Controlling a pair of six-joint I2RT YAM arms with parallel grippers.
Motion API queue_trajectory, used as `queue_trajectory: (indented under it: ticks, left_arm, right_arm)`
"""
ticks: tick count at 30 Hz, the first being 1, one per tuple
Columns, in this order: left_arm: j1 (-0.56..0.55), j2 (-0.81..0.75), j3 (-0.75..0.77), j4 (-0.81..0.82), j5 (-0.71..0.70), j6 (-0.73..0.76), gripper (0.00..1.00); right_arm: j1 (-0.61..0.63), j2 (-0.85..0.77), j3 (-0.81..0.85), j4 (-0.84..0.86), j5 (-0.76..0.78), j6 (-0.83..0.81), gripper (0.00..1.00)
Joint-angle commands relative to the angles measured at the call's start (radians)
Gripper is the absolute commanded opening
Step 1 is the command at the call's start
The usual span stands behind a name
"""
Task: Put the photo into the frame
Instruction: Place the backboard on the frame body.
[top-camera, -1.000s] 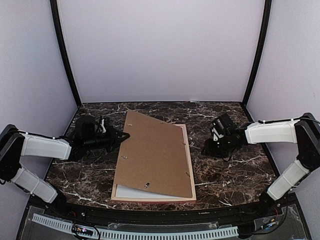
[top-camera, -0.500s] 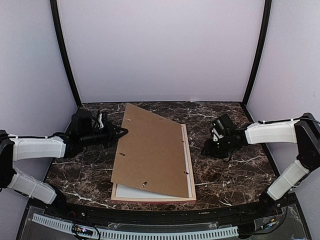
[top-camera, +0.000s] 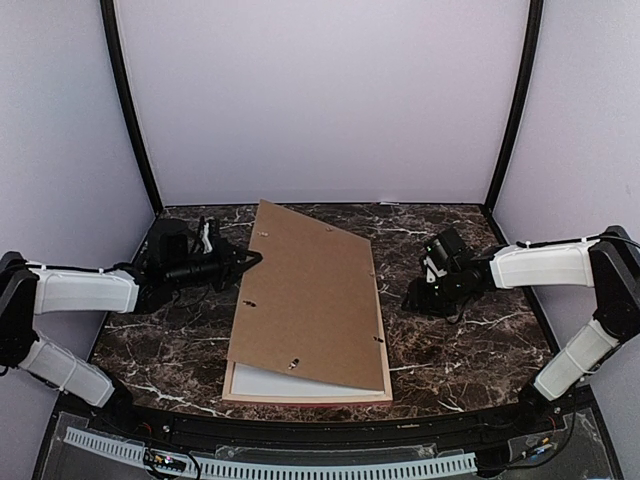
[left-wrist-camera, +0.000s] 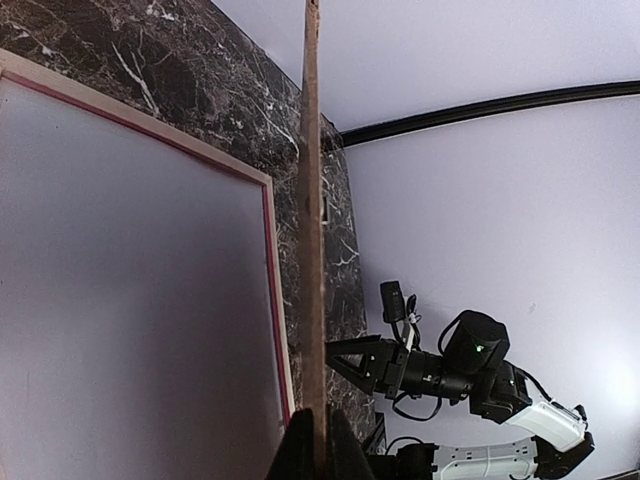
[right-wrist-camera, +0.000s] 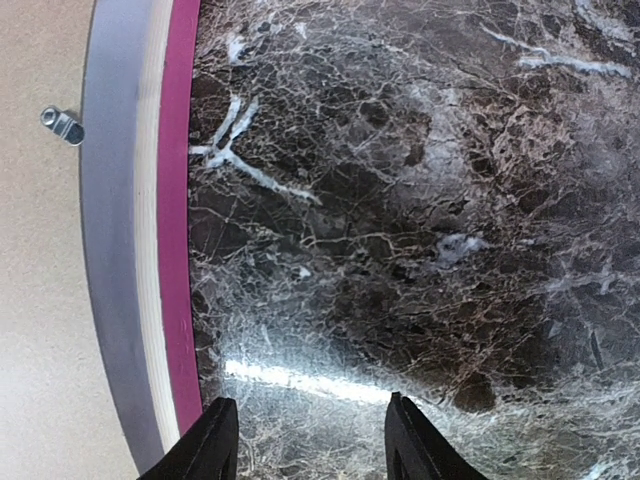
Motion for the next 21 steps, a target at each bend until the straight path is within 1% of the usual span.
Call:
queue_trajectory:
  ticks: [1,6,17,21]
  left_arm:
    - [-0.012,0.048,-0.015,0.203,0.033,-0.062,0.00]
    - [-0.022,0.075,-0.044,0.225,-0.002,-0.072,0.00]
    - [-0.023,0.043,-0.104,0.152,-0.074,-0.013,0.00]
    - [-0.023,0.056,-0.113,0.138,-0.082,0.008,0.00]
  right_arm:
    - [-0.006,-0.027,0.000,0.012,0.016,0.000,0.51]
    - [-0.005,-0.031,-0.002,0.008,0.025,-0.003,0.51]
    - [-0.006,-0.013,-0.005,0.021,0.014,-0.004,0.52]
    - [-0.006,-0.008,-0.006,0.027,0.009,-0.006,0.52]
